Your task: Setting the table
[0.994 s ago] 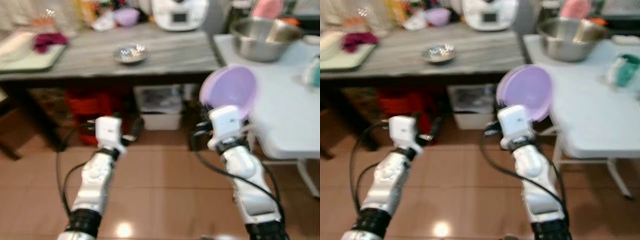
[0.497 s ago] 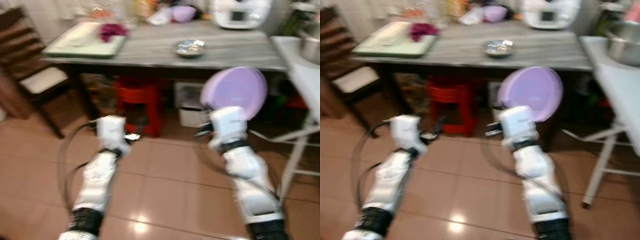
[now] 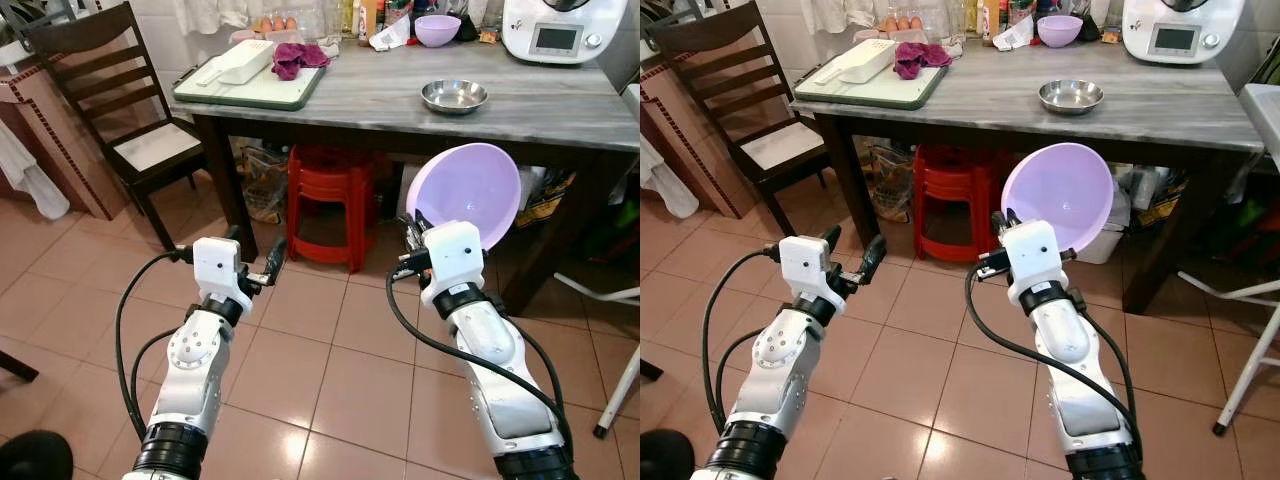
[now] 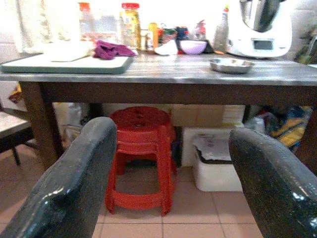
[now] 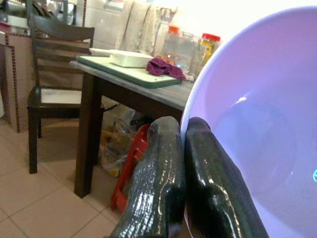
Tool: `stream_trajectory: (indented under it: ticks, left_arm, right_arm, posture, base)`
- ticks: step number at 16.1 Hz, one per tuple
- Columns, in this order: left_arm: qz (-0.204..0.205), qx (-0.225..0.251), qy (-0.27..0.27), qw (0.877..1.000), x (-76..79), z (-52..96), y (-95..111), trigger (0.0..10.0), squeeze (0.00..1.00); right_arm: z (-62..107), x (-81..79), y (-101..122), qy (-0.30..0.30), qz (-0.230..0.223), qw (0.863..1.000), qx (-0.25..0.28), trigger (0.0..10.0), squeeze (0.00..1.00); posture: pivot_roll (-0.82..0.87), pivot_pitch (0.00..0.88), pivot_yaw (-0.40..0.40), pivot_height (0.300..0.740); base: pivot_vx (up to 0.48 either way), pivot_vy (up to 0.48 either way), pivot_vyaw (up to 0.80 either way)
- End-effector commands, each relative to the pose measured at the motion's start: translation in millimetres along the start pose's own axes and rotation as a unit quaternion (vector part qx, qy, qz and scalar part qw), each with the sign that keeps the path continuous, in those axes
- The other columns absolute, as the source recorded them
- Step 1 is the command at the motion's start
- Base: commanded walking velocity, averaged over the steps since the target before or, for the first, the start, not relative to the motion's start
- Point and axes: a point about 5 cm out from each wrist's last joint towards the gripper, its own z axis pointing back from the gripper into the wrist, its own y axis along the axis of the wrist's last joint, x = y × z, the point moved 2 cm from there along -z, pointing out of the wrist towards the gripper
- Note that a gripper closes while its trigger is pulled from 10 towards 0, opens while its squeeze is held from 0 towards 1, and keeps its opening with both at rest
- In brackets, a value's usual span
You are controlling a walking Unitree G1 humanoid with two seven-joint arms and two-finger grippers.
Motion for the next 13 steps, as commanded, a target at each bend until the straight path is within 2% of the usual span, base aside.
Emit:
stream_trajectory:
  ticks: [1,8,13]
  left_arm:
    - [0.002,0.006,-0.006,1.0,0.9,-0.8,3.5,10.0,0.0]
    - [0.011,0.002,-0.021,1.0,8.2,-0.4,1.1,10.0,0.0]
    - [0.013,0.001,-0.024,1.0,9.3,-1.0,1.5,10.0,0.0]
  right_arm:
    - [0.1,4.1,1.6,-0.009,0.001,1.0,0.004,10.0,0.0]
    - [2.2,3.8,-0.3,-0.012,0.002,1.0,-0.001,10.0,0.0]
    - [-0.2,1.6,2.4,-0.006,0.009,1.0,0.007,10.0,0.0]
  posture:
    - [-0.16,0.064,0.074,0.74]
    - [-0.17,0.07,0.078,0.74]
    - [-0.16,0.07,0.08,0.74]
  base:
    - [0.307,0.0,-0.59]
    - [0.41,0.0,-0.61]
    - [0.43,0.0,0.0]
